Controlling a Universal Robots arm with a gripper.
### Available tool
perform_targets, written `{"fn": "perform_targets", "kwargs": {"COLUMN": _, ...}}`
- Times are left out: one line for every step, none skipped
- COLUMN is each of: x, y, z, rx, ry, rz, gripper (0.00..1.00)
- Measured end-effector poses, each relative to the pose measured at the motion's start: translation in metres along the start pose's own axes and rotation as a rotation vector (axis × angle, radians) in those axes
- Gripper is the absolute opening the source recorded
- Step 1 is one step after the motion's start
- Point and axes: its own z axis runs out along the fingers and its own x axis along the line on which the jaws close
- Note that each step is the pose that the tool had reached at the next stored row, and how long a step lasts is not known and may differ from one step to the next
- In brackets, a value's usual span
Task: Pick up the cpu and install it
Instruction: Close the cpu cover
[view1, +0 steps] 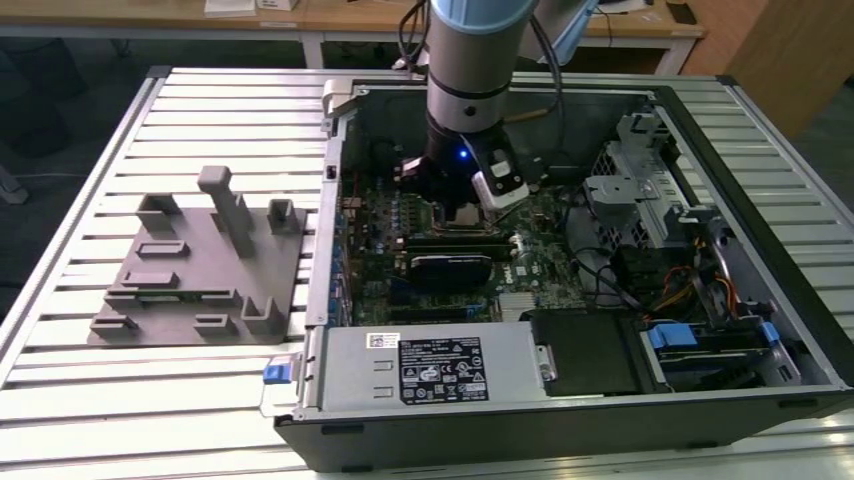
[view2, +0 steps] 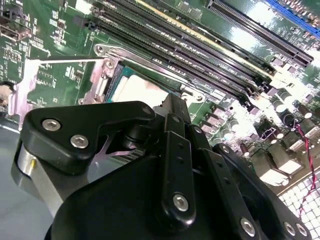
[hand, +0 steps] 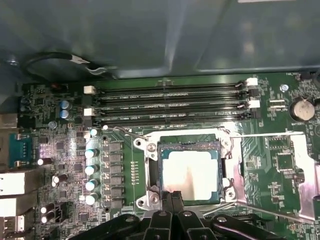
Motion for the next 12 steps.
{"fn": "perform_targets", "kwargs": {"x": -0.0005, "y": 0.0001, "z": 0.0, "rx": 0.0004, "ry": -0.0005, "rz": 0.005, "gripper": 0.11}}
{"fn": "perform_targets", "kwargs": {"x": -0.0009, "y": 0.0006, "z": 0.0001, "rx": 0.0013, "ry": -0.0011, "rz": 0.01, "gripper": 0.11}}
{"fn": "perform_targets", "kwargs": {"x": -0.0009, "y": 0.0013, "z": 0.0002, "rx": 0.0027, "ry": -0.0012, "rz": 0.01, "gripper": 0.11}}
{"fn": "perform_targets", "kwargs": {"x": -0.0009, "y": 0.0022, "z": 0.0003, "rx": 0.0041, "ry": -0.0012, "rz": 0.008, "gripper": 0.11}}
{"fn": "perform_targets", "kwargs": {"x": -0.0009, "y": 0.0027, "z": 0.0004, "rx": 0.005, "ry": -0.001, "rz": 0.006, "gripper": 0.11}}
{"fn": "perform_targets", "kwargs": {"x": -0.0009, "y": 0.0031, "z": 0.0006, "rx": 0.006, "ry": -0.0008, "rz": 0.003, "gripper": 0.11}}
{"fn": "perform_targets", "kwargs": {"x": -0.0009, "y": 0.0034, "z": 0.001, "rx": 0.0078, "ry": -0.0007, "rz": -0.001, "gripper": 0.11}}
{"fn": "perform_targets", "kwargs": {"x": -0.0009, "y": 0.0037, "z": 0.0012, "rx": 0.01, "ry": -0.0005, "rz": -0.004, "gripper": 0.11}}
{"fn": "perform_targets", "kwargs": {"x": -0.0009, "y": 0.0041, "z": 0.0015, "rx": 0.0125, "ry": -0.0004, "rz": -0.007, "gripper": 0.11}}
{"fn": "perform_targets", "kwargs": {"x": -0.001, "y": 0.0044, "z": 0.0016, "rx": 0.0147, "ry": -0.0005, "rz": -0.008, "gripper": 0.11}}
{"fn": "perform_targets", "kwargs": {"x": -0.0011, "y": 0.0046, "z": 0.0017, "rx": 0.0159, "ry": -0.0006, "rz": -0.008, "gripper": 0.11}}
{"fn": "perform_targets", "kwargs": {"x": -0.001, "y": 0.0048, "z": 0.0017, "rx": 0.0171, "ry": -0.0008, "rz": -0.007, "gripper": 0.11}}
